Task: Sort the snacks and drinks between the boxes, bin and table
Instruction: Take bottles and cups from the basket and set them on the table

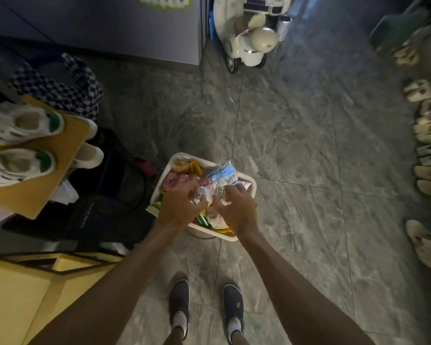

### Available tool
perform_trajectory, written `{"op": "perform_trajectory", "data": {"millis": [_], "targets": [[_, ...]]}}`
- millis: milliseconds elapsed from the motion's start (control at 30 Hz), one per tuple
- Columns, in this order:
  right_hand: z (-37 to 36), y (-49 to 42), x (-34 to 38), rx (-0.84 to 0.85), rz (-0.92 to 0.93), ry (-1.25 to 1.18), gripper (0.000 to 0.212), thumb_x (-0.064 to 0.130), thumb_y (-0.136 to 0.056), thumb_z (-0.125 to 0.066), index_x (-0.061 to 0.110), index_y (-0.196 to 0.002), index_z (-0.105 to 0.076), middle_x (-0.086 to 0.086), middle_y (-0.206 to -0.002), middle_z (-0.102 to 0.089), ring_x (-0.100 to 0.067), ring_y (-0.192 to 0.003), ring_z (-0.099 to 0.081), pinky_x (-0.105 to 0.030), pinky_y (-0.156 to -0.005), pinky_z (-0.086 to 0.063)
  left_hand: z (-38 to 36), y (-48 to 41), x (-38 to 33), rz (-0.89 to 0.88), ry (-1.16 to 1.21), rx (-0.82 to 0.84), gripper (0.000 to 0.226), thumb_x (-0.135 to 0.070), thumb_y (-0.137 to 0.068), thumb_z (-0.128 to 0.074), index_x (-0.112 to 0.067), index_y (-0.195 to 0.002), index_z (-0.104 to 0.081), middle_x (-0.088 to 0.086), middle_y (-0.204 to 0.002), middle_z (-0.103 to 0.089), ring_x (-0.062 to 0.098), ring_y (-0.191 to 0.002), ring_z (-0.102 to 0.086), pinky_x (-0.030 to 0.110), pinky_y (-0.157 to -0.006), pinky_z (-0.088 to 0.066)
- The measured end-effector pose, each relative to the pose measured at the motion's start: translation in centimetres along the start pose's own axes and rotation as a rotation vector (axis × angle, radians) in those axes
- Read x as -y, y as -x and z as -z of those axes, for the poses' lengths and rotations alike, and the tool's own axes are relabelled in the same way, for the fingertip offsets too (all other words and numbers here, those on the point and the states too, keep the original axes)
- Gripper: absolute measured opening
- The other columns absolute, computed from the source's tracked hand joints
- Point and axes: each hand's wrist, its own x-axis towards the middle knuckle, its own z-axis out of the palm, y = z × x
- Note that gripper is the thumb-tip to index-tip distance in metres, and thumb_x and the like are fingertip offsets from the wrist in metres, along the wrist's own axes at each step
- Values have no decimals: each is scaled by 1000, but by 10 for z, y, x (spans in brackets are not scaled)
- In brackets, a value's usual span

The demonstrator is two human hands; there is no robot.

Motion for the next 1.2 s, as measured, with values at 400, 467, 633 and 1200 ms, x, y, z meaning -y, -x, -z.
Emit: {"op": "perform_trajectory", "data": {"millis": [400,467,633,1200], "targets": [[179,-24,134,-14,91,-64,43,33,-86,-83,24,-58,-51,9,-50,-47,-6,-46,-40,-28,-50,-31,175,2,-113,-6,29,-117,33,-47,-80,-85,-25,-104,-77,-15,-85,-74,5,-76,-70,21,-69,-56],[202,-25,158,15,135,-31,48,34,-88,-81,22,-55,-48,7,-51,-48,-10,-47,-43,-30,-51,-33,202,12,-122,12,26,-154,32,-47,-80,-86,-27,-103,-76,-16,-83,-72,5,-77,-70,20,-67,-54],[235,-28,217,114,282,0,43,37,-94,-79,24,-61,-54,7,-58,-54,-10,-53,-53,-27,-54,-38,262,49,-124,77,20,-291,34,-44,-79,-88,-25,-105,-77,-17,-83,-69,-1,-75,-66,12,-65,-48],[40,96,457,570,812,-112,18,27,-95,-80,14,-86,-73,10,-70,-60,-13,-69,-61,-35,-72,-55,421,303,39,675,73,-685,30,-35,-82,-89,-27,-108,-76,-10,-98,-74,7,-88,-70,21,-76,-56]]}}
